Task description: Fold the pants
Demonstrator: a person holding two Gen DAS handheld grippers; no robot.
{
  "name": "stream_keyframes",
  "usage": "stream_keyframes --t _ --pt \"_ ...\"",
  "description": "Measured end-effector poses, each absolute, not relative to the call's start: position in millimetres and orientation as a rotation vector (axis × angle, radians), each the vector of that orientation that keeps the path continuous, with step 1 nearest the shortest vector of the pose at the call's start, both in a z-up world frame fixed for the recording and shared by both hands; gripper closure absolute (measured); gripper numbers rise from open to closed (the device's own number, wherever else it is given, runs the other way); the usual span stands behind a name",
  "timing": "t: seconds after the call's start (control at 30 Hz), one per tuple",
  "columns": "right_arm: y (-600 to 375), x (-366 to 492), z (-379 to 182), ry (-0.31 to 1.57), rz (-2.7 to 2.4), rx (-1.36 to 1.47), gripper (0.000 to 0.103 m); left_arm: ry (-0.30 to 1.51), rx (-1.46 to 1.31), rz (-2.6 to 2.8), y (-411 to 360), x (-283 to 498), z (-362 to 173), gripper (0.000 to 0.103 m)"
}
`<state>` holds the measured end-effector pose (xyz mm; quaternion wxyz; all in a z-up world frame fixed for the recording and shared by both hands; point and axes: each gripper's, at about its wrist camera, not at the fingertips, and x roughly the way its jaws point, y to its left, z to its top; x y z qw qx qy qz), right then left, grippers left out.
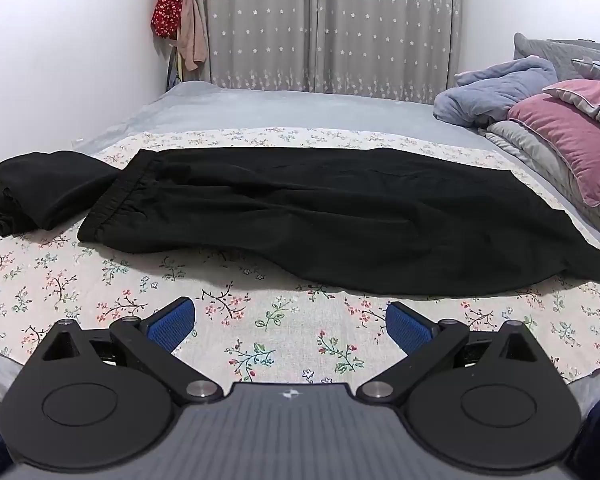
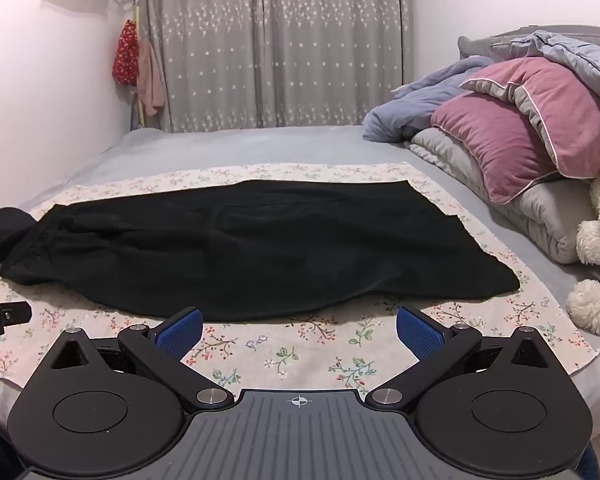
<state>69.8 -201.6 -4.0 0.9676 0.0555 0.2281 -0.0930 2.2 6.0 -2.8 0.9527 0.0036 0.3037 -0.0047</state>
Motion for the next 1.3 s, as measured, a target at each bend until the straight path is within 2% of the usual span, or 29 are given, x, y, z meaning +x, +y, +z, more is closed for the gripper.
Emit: stream_keyframes --t 1.3 --pt "-201.8 65.4 1.4 0.468 -0.227 0.098 0.000 0.636 -0.020 -0.048 -2.3 0.5 -1.3 0.000"
